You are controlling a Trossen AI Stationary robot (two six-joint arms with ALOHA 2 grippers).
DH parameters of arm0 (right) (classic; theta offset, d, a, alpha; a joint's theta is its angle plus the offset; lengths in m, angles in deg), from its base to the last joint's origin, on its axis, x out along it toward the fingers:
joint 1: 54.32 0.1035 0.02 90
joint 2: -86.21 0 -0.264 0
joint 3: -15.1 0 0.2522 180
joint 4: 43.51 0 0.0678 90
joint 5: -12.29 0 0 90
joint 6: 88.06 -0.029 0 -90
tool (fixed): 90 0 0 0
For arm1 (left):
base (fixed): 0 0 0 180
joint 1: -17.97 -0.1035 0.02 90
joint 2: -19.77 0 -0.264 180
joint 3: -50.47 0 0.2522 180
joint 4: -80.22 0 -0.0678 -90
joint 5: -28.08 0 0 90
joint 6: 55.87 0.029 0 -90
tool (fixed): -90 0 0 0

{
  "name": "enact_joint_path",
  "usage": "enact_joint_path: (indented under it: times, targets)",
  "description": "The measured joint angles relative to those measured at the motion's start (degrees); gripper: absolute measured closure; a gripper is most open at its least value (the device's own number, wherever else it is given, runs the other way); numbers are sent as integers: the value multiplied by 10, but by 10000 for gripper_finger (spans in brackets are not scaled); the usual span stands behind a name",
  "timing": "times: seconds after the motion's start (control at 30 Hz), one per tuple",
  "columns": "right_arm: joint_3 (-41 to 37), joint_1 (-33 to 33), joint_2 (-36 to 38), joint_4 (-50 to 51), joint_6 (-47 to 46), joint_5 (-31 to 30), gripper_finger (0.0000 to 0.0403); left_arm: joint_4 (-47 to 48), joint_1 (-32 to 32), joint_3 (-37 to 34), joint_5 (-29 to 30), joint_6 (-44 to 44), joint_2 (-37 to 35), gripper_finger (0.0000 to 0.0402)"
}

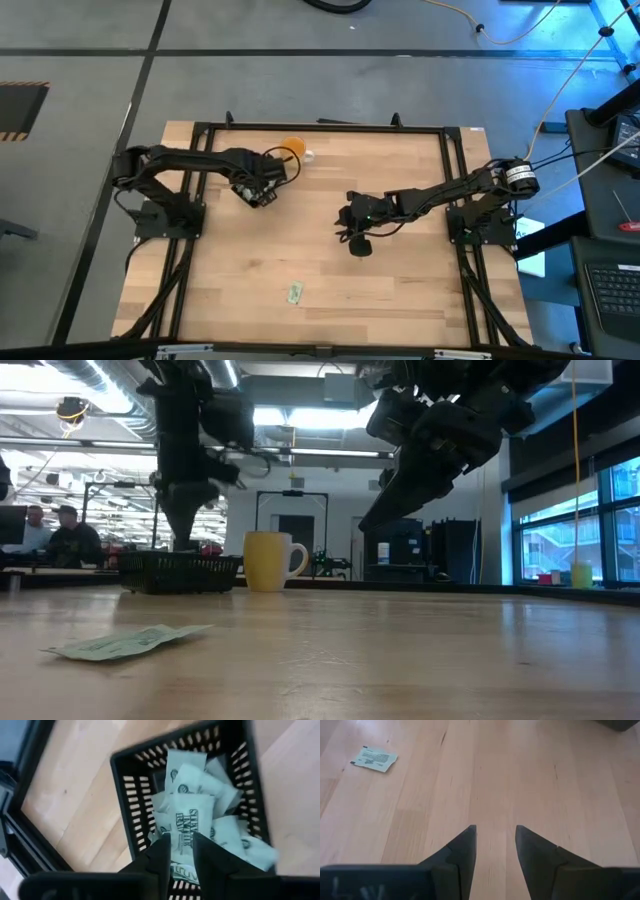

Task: Pick and place Stevia / Truvia into bins
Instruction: Put the green stevia packet into the black bin

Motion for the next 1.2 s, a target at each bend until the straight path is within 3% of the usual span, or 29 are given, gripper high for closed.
enact_joint_path:
  times: [0.27,0.43,0.63,0.83,1.2]
  targets:
    - [0,0,0,6,0,0,263,-91,75,8,-9,39,-92,328]
    - [0,0,0,8,10,0,263,-207,167,8,-72,133,-104,326]
    - [0,0,0,12,12,0,263,-291,270,8,-140,171,-68,315]
    - [0,0,0,13,12,0,263,-316,348,8,-141,199,3,300]
    - [0,0,0,12,-15,0,263,-423,420,8,-167,185,120,277]
